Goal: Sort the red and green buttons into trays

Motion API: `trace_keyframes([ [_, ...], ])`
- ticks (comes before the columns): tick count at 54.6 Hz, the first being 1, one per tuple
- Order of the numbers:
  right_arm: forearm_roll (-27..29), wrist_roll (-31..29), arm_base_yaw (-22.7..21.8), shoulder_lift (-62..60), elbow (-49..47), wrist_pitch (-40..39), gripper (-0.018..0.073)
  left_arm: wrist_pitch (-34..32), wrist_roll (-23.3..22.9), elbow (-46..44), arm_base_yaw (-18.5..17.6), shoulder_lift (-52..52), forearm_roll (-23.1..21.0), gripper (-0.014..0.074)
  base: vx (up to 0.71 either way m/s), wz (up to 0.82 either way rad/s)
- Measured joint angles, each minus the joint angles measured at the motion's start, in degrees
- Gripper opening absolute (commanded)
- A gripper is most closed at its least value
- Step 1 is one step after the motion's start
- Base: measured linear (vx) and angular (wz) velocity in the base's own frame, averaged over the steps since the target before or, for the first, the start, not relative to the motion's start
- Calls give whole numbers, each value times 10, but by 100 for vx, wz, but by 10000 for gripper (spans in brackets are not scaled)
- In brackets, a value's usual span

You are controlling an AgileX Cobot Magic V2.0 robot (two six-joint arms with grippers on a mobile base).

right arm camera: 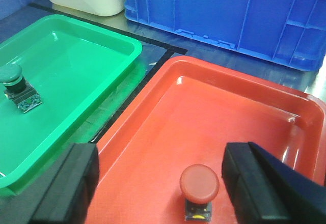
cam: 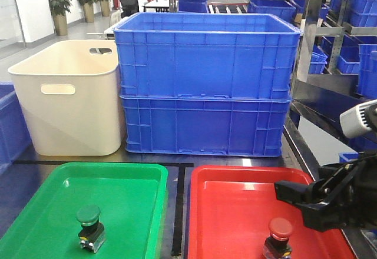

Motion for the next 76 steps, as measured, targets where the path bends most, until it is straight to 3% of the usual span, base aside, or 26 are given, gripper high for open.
trace_keyframes([
  [58,-1,0,0,-8,0,4,545,12,6,0,0,-4,-3,-6,0,0],
  [67,-2,0,0,-80,21,5,497,12,6,0,0,-4,-4,-6,0,0],
  [76,4,0,0,-187,129,-32,387,12,6,0,0,-4,-4,-6,0,0],
])
